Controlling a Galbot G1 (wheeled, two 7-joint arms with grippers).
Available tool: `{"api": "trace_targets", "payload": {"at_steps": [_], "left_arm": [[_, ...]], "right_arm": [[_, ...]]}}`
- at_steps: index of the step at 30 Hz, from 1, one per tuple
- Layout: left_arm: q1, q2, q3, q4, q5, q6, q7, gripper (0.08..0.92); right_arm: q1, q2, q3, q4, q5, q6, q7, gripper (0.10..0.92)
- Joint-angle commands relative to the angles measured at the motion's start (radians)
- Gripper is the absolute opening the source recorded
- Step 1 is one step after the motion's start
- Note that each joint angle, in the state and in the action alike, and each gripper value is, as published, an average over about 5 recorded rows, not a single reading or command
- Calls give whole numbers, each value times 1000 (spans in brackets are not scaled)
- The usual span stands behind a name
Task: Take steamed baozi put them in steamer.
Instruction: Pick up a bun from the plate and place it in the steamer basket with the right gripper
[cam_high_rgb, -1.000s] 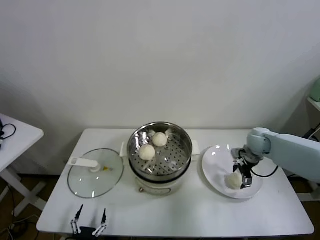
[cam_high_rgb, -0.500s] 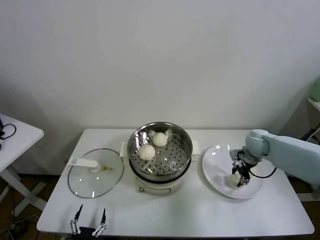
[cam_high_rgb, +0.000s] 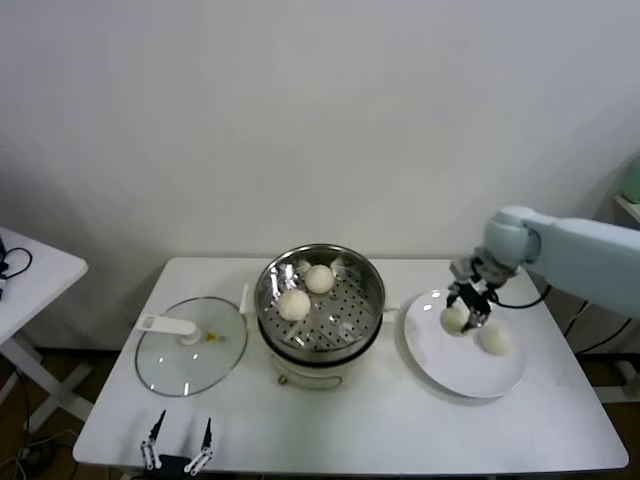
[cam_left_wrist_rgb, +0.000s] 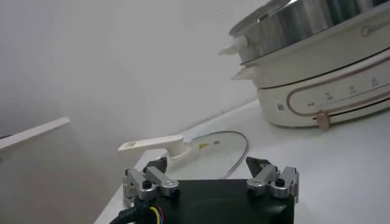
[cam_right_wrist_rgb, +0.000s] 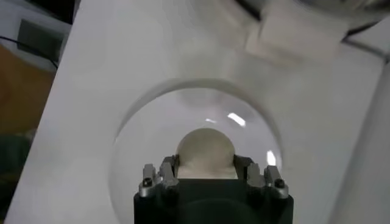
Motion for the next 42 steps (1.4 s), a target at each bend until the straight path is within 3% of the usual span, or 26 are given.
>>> {"api": "trace_targets", "payload": {"at_steps": [1, 13, 27, 42], "left_arm": [[1, -20, 2, 0, 2, -1, -2, 823], [3, -25, 11, -4, 8, -3, -12, 823], [-3, -31, 2, -5, 3, 0, -17, 823], [-16, -27, -9, 12, -7, 0, -17, 823]], "right_arm": [[304, 81, -30, 108, 8, 187, -45, 614], [210, 262, 120, 338, -121, 271, 2, 611], [2, 485, 82, 212, -313, 316, 65, 611], [-131, 514, 81, 121, -396, 331, 82, 616]]}}
